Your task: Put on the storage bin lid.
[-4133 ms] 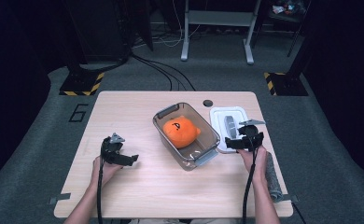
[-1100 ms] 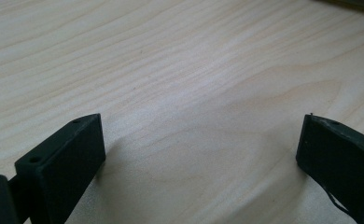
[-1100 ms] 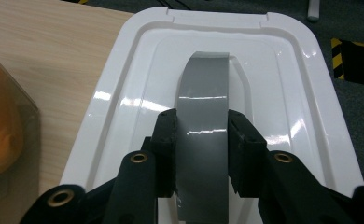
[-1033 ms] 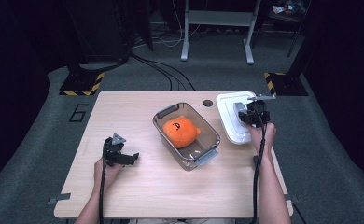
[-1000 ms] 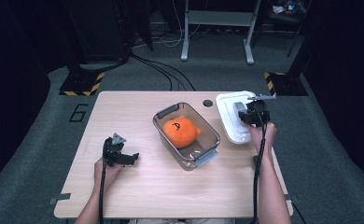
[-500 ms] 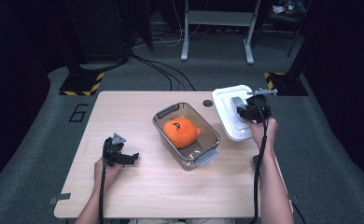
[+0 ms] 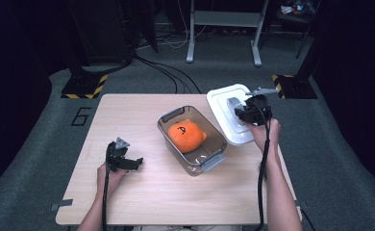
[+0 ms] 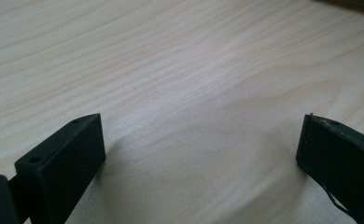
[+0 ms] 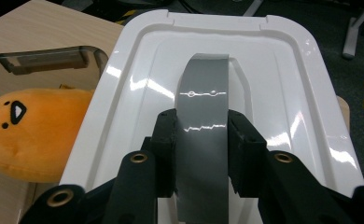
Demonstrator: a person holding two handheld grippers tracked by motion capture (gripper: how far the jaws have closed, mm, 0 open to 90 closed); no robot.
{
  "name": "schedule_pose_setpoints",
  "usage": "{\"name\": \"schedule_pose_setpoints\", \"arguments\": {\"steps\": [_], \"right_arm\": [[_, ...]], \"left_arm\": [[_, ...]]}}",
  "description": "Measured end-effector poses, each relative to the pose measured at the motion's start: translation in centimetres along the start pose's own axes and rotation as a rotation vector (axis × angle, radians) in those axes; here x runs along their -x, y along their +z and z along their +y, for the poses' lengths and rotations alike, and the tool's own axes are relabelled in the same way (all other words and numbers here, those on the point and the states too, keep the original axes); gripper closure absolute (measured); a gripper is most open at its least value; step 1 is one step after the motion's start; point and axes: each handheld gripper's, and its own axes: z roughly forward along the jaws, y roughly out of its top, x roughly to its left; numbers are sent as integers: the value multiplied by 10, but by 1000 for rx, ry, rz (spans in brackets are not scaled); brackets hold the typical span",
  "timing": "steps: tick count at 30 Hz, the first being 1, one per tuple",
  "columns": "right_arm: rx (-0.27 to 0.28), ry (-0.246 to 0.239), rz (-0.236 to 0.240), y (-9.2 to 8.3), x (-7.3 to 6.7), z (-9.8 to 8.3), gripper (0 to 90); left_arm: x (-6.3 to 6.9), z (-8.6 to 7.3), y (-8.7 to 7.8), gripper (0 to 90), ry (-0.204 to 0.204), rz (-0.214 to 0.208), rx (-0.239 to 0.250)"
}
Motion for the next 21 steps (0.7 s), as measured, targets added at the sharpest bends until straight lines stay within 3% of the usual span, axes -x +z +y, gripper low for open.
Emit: {"name": "schedule_pose_setpoints", "arguments": {"steps": [15,21], "right_arm": [[9,-82,97,0,-44,9,668],[3,-91,144,6,-59,7,668]], "left_arm": [[0,0,0,9,1,0,0],[-1,0,-1,9,10,-2,-8]]}}
